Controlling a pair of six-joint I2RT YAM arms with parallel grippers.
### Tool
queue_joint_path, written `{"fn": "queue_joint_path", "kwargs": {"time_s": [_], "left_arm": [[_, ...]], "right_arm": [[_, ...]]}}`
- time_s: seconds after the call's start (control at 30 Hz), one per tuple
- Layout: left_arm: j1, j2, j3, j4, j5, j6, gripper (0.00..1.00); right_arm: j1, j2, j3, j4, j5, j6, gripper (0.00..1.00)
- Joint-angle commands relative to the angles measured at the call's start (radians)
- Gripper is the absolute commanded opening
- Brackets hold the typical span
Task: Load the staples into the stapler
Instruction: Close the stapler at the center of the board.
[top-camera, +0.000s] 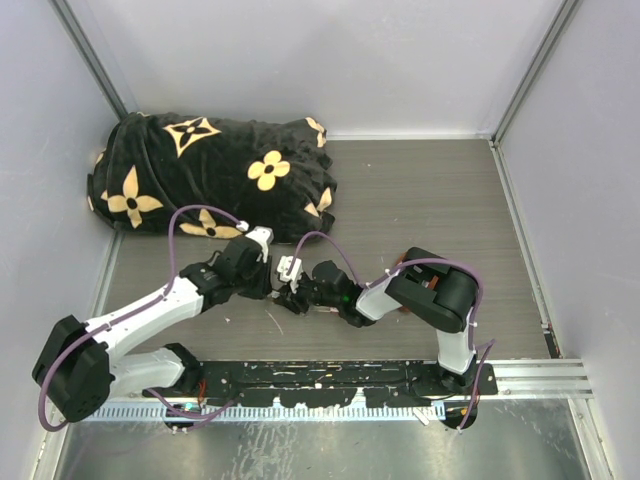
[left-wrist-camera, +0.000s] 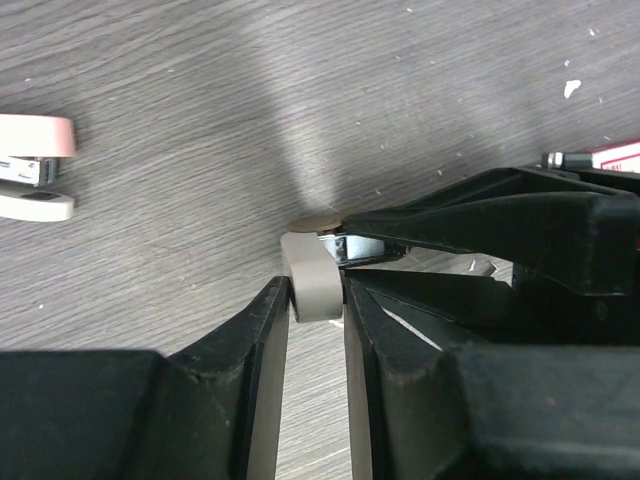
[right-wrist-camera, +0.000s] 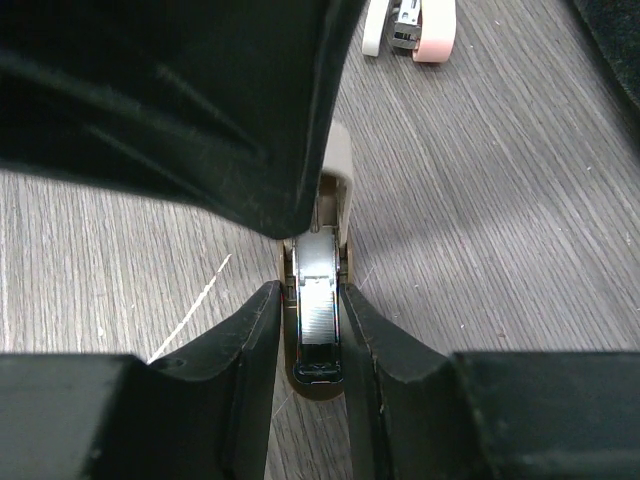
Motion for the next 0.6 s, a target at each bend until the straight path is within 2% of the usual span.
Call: {"fn": "queue_joint_path", "kwargs": {"time_s": [0.0, 0.23, 0.33, 0.4, 0.5, 0.57], "left_arm": [[-0.07, 0.024, 0.045, 0.022, 0.026, -0.015, 0.29], [-0.113, 0.04, 0.045, 0.049, 0.007, -0.044, 0.37], [-0.12, 0.041, 0.045, 0.051, 0.005, -0.052, 0.41], [-0.121, 0.035, 0.044, 0.051, 0.005, -0.055, 0.44], [-0.12, 0.016, 0.04, 0.053, 0.002, -0.061, 0.51], [-0.12, 0.0, 0.038, 0.053, 0.002, -0.065, 0.56]], "right_arm": [[0.008, 0.021, 0.007, 0.059, -0.002, -0.009, 0.34], [0.009, 0.008, -0.014, 0.081, -0.002, -0.004, 0.36], [0.01, -0.003, -0.027, 0.094, 0.001, -0.001, 0.39], [0.008, -0.013, -0.038, 0.106, 0.006, 0.001, 0.45], [0.009, -0.037, -0.065, 0.138, 0.016, 0.009, 0.62], [0.008, -0.062, -0.086, 0.151, 0.027, 0.013, 0.67]]}}
